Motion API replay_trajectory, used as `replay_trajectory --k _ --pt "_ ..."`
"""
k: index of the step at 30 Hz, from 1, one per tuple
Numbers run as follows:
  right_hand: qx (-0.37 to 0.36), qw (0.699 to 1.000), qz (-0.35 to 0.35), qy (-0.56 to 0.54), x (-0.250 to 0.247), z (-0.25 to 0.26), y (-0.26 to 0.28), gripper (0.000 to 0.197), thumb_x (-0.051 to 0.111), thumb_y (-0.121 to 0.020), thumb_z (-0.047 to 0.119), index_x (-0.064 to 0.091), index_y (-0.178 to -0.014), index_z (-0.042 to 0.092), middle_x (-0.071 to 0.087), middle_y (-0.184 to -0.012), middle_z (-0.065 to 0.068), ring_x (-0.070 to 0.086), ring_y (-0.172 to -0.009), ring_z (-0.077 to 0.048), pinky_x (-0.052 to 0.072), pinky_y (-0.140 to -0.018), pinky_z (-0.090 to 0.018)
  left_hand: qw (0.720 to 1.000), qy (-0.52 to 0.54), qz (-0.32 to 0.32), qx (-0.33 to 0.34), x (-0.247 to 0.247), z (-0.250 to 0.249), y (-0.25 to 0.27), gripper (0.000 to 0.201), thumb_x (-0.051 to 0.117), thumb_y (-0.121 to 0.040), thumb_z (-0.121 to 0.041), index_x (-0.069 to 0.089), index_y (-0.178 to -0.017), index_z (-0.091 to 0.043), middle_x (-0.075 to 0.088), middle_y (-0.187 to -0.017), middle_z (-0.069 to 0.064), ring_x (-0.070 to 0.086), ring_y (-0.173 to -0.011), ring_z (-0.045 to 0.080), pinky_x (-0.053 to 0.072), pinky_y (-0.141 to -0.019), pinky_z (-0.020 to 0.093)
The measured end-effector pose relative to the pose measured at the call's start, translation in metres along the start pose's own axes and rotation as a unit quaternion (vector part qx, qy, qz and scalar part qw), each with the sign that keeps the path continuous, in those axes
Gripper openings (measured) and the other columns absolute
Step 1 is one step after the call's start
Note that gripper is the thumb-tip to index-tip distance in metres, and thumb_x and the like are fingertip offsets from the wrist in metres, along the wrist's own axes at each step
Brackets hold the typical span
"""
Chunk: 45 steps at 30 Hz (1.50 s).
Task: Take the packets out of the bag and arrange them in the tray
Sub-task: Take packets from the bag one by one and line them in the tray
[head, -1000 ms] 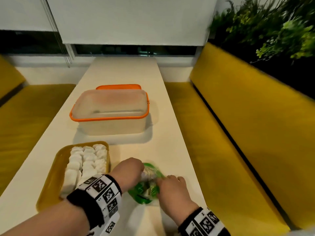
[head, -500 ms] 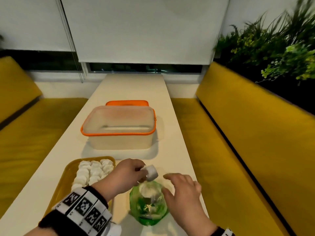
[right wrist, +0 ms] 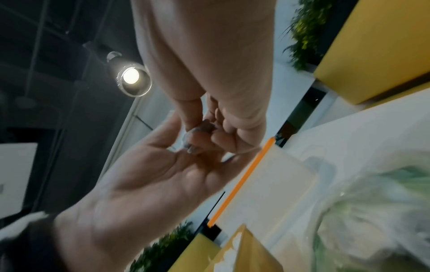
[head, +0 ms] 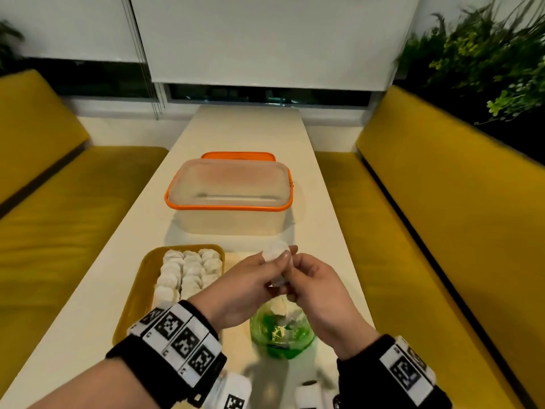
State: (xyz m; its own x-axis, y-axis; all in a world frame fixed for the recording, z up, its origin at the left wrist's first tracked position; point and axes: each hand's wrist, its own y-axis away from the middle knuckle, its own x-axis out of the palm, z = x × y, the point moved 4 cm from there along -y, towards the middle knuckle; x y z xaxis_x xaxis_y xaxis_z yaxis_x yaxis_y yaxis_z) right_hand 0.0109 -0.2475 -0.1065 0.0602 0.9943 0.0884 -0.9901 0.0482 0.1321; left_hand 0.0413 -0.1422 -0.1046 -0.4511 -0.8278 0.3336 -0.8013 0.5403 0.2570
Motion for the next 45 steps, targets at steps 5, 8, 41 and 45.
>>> replay_trajectory --k 5,8,41,45 --pt "-0.029 0.948 -0.047 0.312 -0.004 -0.017 -0.011 0.005 0.062 -0.089 0.023 0.065 -0.092 0.021 0.068 -0.086 0.004 0.063 -0.076 -0.013 0.046 -0.07 -0.023 0.99 0.077 -0.118 0.024 -0.025 -0.001 0.0 0.031 0.04 -0.1 -0.02 0.062 -0.112 -0.004 0.069 -0.105 0.012 0.065 -0.101 0.024 0.053 -0.083 0.031" --pt "-0.01 0.81 0.04 0.585 -0.004 -0.044 -0.014 0.03 0.06 -0.086 0.029 0.061 -0.115 0.023 0.064 -0.11 0.002 0.059 -0.1 -0.018 0.044 -0.084 -0.028 0.985 0.083 -0.149 0.014 -0.043 0.0 0.006 0.026 0.042 -0.1 -0.017 0.06 -0.109 -0.001 0.065 -0.088 0.015 0.067 -0.082 0.026 0.057 -0.077 0.034" --pt "0.08 0.873 0.012 0.482 -0.027 -0.076 -0.019 0.014 0.059 -0.083 0.011 0.069 -0.092 0.014 0.064 -0.088 -0.001 0.058 -0.082 -0.017 0.039 -0.063 -0.018 0.976 -0.007 -0.165 -0.141 -0.034 0.047 -0.003 0.023 0.045 -0.099 -0.021 0.064 -0.099 -0.007 0.058 -0.089 0.012 0.055 -0.065 0.02 0.046 -0.053 0.026" --pt "0.058 0.933 -0.047 0.352 -0.034 -0.068 -0.011 0.008 0.067 -0.08 0.015 0.07 -0.073 0.017 0.068 -0.068 0.004 0.064 -0.064 -0.01 0.048 -0.059 -0.015 0.973 -0.012 -0.178 -0.148 -0.036 0.049 -0.005 0.023 0.046 -0.098 -0.021 0.065 -0.092 -0.009 0.056 -0.09 0.013 0.054 -0.076 0.026 0.045 -0.058 0.028"
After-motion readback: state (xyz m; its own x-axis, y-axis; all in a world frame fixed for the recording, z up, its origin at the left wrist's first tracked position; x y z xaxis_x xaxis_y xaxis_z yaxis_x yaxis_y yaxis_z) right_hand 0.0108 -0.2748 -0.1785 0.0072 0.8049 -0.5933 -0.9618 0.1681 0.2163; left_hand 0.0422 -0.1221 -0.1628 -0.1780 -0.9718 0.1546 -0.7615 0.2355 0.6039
